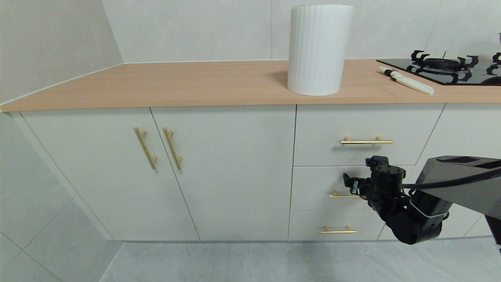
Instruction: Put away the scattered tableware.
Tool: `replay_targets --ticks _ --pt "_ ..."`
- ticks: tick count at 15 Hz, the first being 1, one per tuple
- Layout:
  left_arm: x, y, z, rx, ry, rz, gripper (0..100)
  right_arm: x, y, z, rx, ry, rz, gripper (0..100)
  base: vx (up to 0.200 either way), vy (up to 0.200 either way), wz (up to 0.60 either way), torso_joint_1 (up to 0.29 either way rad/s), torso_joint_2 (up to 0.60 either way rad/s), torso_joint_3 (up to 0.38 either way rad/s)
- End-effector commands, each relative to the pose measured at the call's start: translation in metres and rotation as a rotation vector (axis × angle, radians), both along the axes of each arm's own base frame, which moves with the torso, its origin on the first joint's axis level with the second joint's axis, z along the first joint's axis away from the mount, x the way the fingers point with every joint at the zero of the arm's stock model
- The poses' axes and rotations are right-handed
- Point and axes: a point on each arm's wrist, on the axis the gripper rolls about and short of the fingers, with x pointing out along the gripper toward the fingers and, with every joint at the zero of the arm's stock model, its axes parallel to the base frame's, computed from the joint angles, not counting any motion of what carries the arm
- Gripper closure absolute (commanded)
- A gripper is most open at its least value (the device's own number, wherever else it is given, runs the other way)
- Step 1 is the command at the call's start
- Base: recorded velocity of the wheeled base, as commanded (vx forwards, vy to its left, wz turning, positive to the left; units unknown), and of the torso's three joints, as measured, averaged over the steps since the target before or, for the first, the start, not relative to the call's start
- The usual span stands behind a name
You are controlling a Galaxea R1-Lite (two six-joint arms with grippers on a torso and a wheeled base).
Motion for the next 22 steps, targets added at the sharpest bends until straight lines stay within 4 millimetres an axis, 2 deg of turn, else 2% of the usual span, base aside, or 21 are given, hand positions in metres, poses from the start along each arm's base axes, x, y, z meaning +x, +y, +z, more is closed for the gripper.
replay_targets --ticks 1,6,9,13,15,16,17,18,22 --pt "0.000 0.000 0.000 0.000 0.000 0.000 0 0.001 0.000 0.002 0.002 -0.009 -0.003 0 0.000 0.000 0.00 0.000 0.00 0.000" --pt "0.000 0.000 0.000 0.000 0.000 0.000 0 -0.002 -0.001 0.004 0.001 -0.009 -0.005 0 0.000 0.000 0.00 0.000 0.00 0.000" --pt "0.000 0.000 0.000 0.000 0.000 0.000 0 -0.021 -0.002 0.024 0.001 -0.010 0.003 0 0.000 0.000 0.00 0.000 0.00 0.000" --pt "0.000 0.000 0.000 0.000 0.000 0.000 0 -0.098 -0.001 0.092 0.016 -0.076 0.063 0 0.000 0.000 0.00 0.000 0.00 0.000" --pt "0.000 0.000 0.000 0.000 0.000 0.000 0 -0.129 -0.007 0.113 0.022 -0.116 0.067 0 0.000 0.000 0.00 0.000 0.00 0.000" --pt "0.000 0.000 0.000 0.000 0.000 0.000 0 -0.161 -0.016 0.132 0.026 -0.170 0.066 0 0.000 0.000 0.00 0.000 0.00 0.000" --pt "0.000 0.000 0.000 0.000 0.000 0.000 0 -0.172 -0.019 0.139 0.025 -0.192 0.065 0 0.000 0.000 0.00 0.000 0.00 0.000" --pt "0.000 0.000 0.000 0.000 0.000 0.000 0 -0.210 -0.030 0.154 -0.010 -0.256 0.056 0 0.000 0.000 0.00 0.000 0.00 0.000" --pt "0.000 0.000 0.000 0.000 0.000 0.000 0 -0.296 -0.057 0.184 -0.109 -0.403 -0.067 0 0.000 0.000 0.00 0.000 0.00 0.000"
